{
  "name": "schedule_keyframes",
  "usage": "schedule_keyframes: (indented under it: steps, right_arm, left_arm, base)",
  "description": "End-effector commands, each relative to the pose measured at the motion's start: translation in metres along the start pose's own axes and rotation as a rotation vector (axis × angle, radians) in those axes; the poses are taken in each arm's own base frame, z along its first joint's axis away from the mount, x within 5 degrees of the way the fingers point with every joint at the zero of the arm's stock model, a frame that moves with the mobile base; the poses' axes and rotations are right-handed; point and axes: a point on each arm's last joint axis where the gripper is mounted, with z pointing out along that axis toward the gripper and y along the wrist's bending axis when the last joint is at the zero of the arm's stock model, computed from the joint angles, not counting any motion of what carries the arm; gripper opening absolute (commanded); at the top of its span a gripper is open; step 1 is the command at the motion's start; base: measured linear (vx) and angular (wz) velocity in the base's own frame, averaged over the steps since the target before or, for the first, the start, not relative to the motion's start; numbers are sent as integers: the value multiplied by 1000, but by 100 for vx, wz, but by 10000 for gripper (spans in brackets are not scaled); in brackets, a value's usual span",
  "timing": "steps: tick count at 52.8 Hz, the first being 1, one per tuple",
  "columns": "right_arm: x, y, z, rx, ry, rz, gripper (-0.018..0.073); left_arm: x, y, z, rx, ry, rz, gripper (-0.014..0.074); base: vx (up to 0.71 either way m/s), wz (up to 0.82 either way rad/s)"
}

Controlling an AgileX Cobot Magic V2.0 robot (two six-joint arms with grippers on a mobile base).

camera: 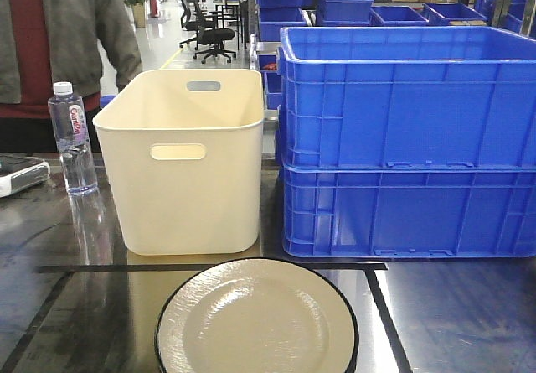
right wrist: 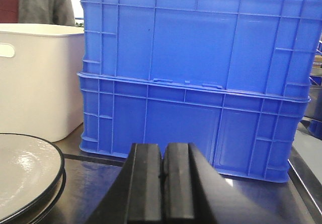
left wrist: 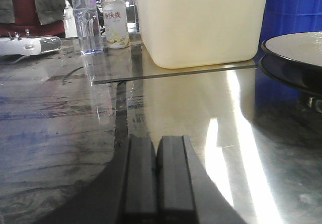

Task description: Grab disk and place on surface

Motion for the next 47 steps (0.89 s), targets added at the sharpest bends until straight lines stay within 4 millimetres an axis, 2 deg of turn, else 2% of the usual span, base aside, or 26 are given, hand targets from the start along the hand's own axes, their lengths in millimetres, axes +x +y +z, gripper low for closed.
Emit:
schedule_keyframes:
  steps: [1,13,21,33,40,47]
  right_arm:
    - [-16,-3,0,26,-98,-5,-9]
    - [-10,-2,1,20,-76,-11,-9]
    - [28,-1,-11,21,-19,-30,-9]
    - [88,-6,-47,164,12,25,-9]
    - [107,-6,-55,194,22,28,-9]
    - [109,-6,-54,196,57,31,-9]
  left_arm:
    - [-3,1,0,-8,-73,-10,1]
    - [-3,1,0,-8,-73,-10,1]
    - [-3,1,0,-8,-73,-10,1]
    - [-3,1,0,-8,-73,-10,1]
    - [-3,1,0,-8,-72,-10,1]
    - [-3,1,0,-8,-72,-10,1]
  base:
    - [0,0]
    - [0,0]
    - [0,0]
    - [0,0]
    - [0,0]
    - [0,0]
